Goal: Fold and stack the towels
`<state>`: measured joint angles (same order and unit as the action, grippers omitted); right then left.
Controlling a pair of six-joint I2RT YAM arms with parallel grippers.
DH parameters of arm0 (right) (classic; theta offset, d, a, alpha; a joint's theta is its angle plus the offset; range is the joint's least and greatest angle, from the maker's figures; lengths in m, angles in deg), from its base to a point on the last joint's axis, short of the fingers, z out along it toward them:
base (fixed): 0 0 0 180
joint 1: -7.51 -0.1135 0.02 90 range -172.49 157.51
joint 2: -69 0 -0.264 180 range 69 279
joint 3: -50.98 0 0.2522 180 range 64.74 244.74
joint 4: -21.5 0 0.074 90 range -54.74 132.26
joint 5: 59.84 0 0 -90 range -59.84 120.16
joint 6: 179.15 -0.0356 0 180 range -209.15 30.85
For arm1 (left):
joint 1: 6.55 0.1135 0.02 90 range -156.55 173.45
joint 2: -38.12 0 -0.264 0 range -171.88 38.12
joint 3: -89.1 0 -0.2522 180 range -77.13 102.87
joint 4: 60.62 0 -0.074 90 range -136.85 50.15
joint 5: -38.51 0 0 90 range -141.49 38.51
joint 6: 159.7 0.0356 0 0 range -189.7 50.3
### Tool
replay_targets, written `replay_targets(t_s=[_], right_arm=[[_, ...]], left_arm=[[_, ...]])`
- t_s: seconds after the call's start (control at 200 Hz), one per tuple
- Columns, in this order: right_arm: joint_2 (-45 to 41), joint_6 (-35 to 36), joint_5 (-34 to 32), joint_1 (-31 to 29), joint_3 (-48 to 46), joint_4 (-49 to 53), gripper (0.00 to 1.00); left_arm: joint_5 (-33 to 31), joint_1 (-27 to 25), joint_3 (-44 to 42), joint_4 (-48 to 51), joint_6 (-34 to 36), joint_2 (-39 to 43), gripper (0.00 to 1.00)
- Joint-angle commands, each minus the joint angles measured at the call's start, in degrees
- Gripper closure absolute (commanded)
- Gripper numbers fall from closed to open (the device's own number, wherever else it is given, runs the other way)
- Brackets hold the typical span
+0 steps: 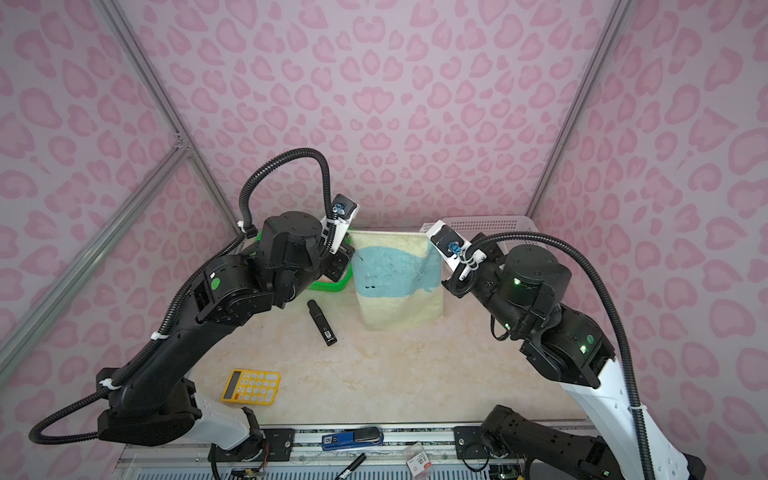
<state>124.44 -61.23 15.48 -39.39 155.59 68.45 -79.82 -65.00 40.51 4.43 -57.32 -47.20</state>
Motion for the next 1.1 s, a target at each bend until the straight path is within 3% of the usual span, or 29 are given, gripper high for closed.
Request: replay_targets(t_s=[0.0, 0.305, 0.53, 0.695, 0.855, 1.095], right_arm=[[-1.25, -0.17, -5.14, -0.45, 0.61, 1.01, 1.0], [1.34, 1.89, -12.07, 2.38, -3.68, -1.22, 1.0], [5.72, -0.73, -5.99, 15.05, -6.32, -3.44, 1.0], [8.04, -2.95, -0.79, 20.81, -9.94, -7.44, 1.0], [9.98, -4.97, 2.22, 22.36, -14.68, -11.24, 1.0], [12.29, -8.34, 4.05, 22.82, -23.6, -17.28, 1.0]], left_arm=[[-4.8, -0.34, 0.5, 1.37, 0.69, 2.0, 0.98], [-8.81, 0.04, -3.18, -1.33, 2.24, -0.95, 0.97], [-10.56, 4.1, 4.75, -0.49, 3.93, -12.65, 0.97], [-13.23, 6.9, 11.61, -0.6, 6.0, -22.12, 0.97], [-14.87, 8.07, 12.84, -1.7, 6.27, -28.0, 0.97], [-11.31, 9.48, 4.54, -9.81, 4.63, -30.3, 0.98]])
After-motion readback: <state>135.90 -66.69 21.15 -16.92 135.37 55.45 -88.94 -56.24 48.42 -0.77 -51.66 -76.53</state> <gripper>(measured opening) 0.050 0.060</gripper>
